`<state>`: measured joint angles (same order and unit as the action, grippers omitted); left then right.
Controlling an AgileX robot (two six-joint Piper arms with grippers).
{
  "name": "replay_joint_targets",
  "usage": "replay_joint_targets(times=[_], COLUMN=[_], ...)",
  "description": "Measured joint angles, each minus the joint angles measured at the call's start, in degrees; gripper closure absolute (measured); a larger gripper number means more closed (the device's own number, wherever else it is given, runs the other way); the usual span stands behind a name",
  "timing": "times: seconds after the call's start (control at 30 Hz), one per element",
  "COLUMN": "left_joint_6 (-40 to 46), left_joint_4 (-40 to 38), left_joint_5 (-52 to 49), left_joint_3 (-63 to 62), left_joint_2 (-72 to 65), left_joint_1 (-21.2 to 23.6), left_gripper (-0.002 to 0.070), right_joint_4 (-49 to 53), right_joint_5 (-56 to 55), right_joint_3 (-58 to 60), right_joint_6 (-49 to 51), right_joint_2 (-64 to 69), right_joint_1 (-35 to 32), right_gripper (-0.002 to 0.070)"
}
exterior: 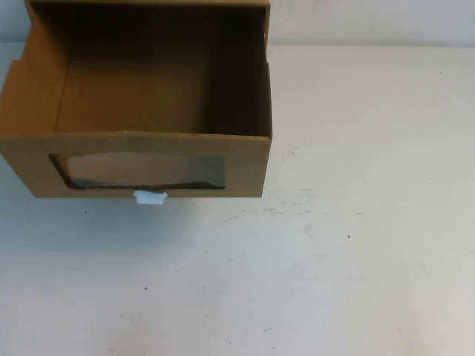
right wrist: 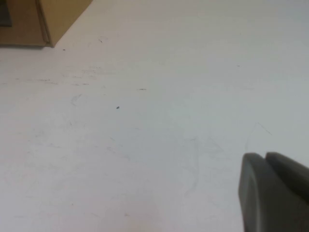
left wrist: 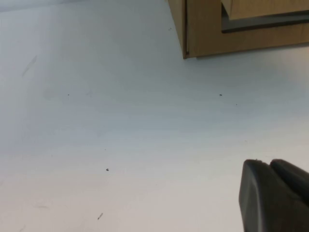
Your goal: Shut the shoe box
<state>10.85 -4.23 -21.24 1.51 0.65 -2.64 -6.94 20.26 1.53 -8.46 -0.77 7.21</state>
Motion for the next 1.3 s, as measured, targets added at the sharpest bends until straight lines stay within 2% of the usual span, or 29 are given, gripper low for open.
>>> replay_joint_targets(times=[1.13,1.23,1.3], left_joint_6=[0.0,-1.0,-2.7], left_joint_4=[0.0,-2.1,-6.7], left_joint_5=[0.0,0.4,2.3], left_joint_3=[0.0,0.0,0.0], left_joint_2=[0.0,0.0,0.0], left_joint_1=[0.0,0.0,0.0], left_gripper=[0.068,0.068,0.068], right_joint_4=[0.0,0.0,0.0], right_joint_5=[0.0,0.0,0.0], right_joint_3=[0.0,0.0,0.0], right_joint_6=[0.0,0.0,0.0], right_joint_2=[0.0,0.0,0.0], right_joint_1=[0.0,0.0,0.0], right_gripper=[0.0687,0.0687,0.0687])
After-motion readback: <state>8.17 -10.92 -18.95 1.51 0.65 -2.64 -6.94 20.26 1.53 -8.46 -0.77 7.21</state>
